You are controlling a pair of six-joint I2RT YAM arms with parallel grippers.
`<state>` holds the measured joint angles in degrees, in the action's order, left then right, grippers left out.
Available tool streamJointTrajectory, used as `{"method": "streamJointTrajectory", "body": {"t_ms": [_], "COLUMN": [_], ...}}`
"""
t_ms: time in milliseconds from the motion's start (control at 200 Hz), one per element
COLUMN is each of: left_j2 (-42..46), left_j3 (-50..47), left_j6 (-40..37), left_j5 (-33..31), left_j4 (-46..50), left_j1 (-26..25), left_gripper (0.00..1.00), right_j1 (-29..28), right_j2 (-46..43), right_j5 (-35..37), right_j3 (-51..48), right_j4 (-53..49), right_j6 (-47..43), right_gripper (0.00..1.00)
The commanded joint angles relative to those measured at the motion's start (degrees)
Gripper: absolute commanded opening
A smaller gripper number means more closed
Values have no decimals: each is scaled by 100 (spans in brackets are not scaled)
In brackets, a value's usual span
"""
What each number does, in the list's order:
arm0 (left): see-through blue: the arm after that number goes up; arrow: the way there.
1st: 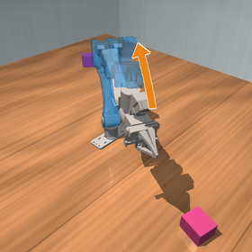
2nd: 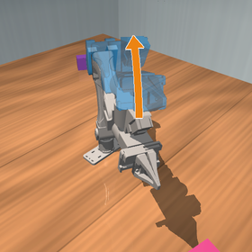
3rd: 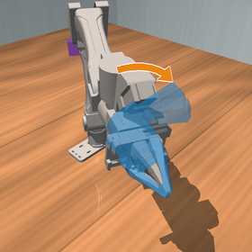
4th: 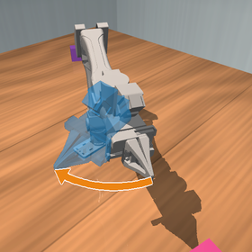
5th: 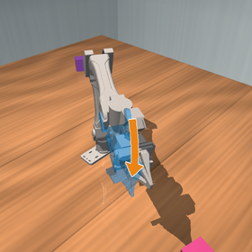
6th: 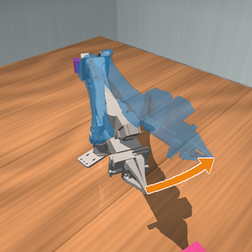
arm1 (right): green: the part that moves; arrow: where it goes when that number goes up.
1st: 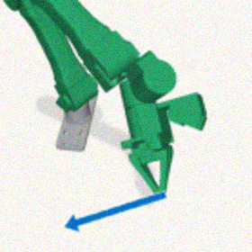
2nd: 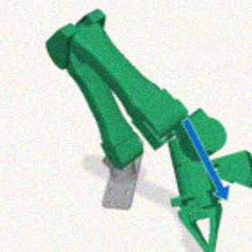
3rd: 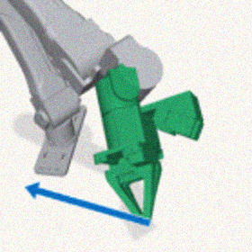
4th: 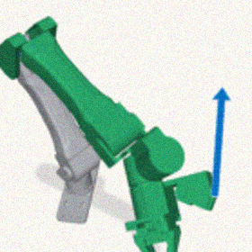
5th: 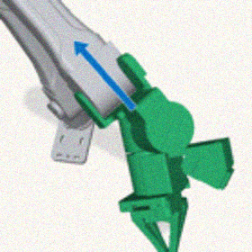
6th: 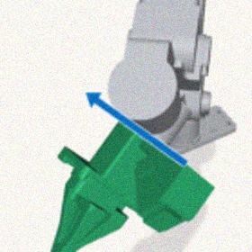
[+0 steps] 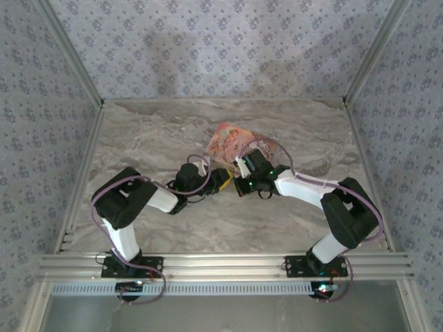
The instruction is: Unlock the padlock with the key
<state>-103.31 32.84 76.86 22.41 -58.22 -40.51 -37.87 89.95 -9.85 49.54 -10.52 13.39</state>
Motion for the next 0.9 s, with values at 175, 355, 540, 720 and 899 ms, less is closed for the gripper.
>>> {"method": "streamJointTrajectory", "body": {"t_ms": [175, 355, 540, 720, 899], "left_j2": [496, 1164, 2168, 2629, 2244], "left_j3": [260, 182, 380, 558, 656], "left_j6": [-577, -1066, -1871, -2123, -1948], "left_j5": [-164, -608, -1375, -1566, -1048], "left_j4": [767, 1748, 3469, 4437, 4177], "left_j1": [70, 268, 429, 797, 475], "left_gripper": [40, 42, 45, 47, 48], "right_j1": [-139, -348, -407, -418, -541], "right_j2": [20, 31, 166, 187, 163], "right_j5": [321, 960, 1063, 799, 978], "right_j3": [-30, 207, 436, 516, 531], "right_j4": [-58, -496, -658, -609, -589], "right_j6": [-302, -909, -1257, -1303, -1243], "right_gripper": [0, 0, 0, 0, 0]}}
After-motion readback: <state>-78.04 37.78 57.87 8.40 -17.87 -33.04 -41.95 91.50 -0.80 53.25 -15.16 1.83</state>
